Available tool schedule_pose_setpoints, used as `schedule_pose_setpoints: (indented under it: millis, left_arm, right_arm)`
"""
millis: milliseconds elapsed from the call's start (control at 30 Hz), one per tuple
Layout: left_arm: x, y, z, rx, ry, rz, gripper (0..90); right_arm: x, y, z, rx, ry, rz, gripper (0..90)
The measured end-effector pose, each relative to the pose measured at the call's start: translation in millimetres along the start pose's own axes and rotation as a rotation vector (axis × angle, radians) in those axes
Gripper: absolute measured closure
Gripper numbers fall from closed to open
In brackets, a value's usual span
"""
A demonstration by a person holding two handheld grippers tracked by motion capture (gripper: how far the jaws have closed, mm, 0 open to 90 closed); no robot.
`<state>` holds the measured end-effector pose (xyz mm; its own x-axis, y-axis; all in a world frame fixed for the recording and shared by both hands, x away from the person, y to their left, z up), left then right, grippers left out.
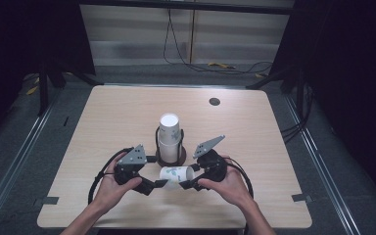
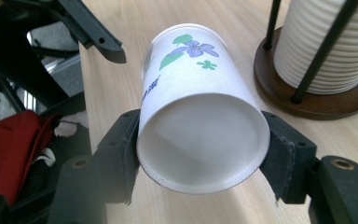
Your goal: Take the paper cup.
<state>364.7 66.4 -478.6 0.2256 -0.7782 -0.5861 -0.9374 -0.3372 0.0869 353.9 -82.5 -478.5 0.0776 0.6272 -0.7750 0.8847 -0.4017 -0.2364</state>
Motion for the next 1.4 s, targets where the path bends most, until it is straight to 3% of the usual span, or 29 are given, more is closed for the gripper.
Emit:
schedule_pose_setpoints:
  millis: [33,133,233,367,433,800,1000,1233,1400]
  left_arm:
    - [-1.1,-1.6,0.8,0.003,0.008,0.009,15.9]
    - [-5.8,-4.1,-1.4,-0.038,0.078,0.062,15.9]
    - [-7.1,-8.1,1.6,-0.035,0.080,0.034,15.8]
    - [-7.0,-9.9,3.0,-0.062,0.117,0.064,15.8]
    - [-6.6,-10.1,2.8,-0.053,0.121,0.066,15.8]
    - [-6.8,-3.4,-3.2,-0.044,0.139,0.065,15.8]
    - [-10.0,3.6,-4.8,-0.030,0.156,0.124,15.6]
    - [-12.7,0.0,-6.3,-0.034,0.183,0.087,15.9]
    - [-12.4,1.1,-7.2,-0.042,0.197,0.094,15.8]
  right_arm:
    - [-1.2,2.0,0.0,0.007,0.008,0.012,36.5]
    - [-4.8,9.4,-1.1,0.032,0.067,0.037,36.5]
    - [-8.5,13.6,-0.5,0.053,0.119,0.033,36.5]
    - [-11.2,17.4,1.6,0.080,0.149,0.017,36.5]
    - [-11.8,18.1,2.0,0.088,0.162,0.006,36.5]
    - [-12.8,11.4,-2.1,0.075,0.216,-0.048,36.4]
    - [-15.0,8.1,-4.4,0.061,0.241,-0.067,36.5]
    - [-18.5,4.6,-7.7,0.049,0.282,-0.083,36.5]
    - [-20.8,4.2,-9.0,0.047,0.305,-0.096,36.5]
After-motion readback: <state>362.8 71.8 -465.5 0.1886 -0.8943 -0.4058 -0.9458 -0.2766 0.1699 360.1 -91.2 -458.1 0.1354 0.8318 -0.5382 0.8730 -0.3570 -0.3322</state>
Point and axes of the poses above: each handheld gripper's, and its own axes: x roughly forward along the jaws, z roughly out of its underside, y roughly to its right, the point moved 8 cm from there along x, roughly forward along the jaws, and after that the axes turned 5 degrees about -y, right-handed, at the moved point
